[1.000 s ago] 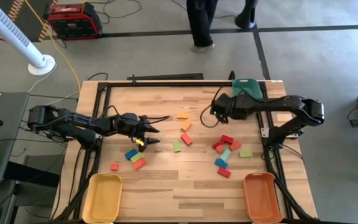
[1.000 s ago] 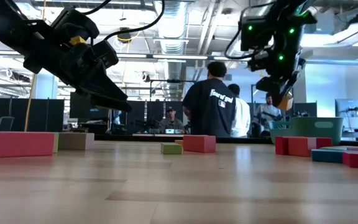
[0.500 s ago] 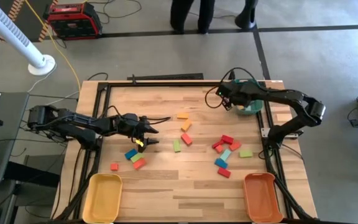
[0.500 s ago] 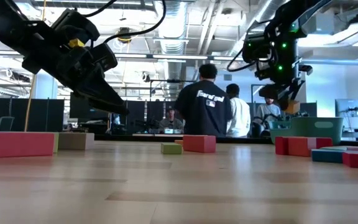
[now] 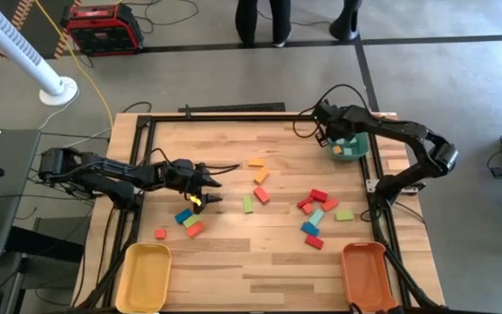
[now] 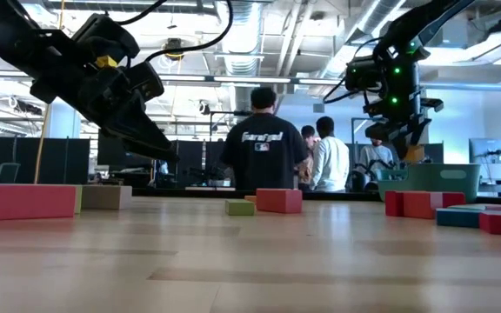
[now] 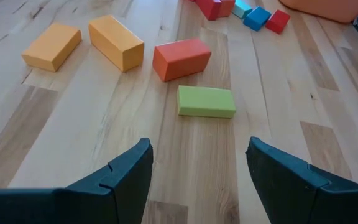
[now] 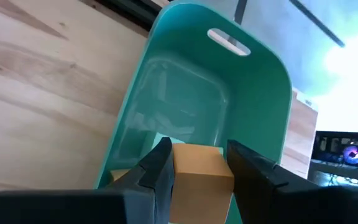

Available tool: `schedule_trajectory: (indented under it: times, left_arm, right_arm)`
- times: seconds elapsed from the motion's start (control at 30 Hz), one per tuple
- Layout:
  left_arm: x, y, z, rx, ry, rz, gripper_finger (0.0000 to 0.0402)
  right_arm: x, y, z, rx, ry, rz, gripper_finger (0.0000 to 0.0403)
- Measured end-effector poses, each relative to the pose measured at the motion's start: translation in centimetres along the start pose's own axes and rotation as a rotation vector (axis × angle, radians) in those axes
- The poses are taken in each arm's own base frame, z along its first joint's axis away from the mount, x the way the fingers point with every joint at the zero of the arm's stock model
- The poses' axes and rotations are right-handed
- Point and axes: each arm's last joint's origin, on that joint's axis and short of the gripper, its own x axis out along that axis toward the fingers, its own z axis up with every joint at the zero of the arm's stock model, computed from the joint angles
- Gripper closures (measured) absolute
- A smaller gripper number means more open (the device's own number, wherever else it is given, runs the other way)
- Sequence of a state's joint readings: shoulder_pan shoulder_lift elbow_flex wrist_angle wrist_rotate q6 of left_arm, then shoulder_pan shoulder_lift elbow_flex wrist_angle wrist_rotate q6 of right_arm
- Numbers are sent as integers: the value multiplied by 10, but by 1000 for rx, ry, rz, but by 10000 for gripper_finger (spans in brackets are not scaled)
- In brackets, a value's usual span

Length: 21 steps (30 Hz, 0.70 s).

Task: Sort blocks by size
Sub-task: Put the yellow square block into the green bin

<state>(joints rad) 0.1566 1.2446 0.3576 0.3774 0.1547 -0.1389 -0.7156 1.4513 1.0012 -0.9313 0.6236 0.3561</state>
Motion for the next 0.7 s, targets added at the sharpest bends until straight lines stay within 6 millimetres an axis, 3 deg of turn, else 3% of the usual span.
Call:
schedule_trajectory:
  times: [0.7]
  left_arm:
    - [0,0,0,-3,4,14,154]
  right_arm:
    - [32,-6,-12,47,77,62,244]
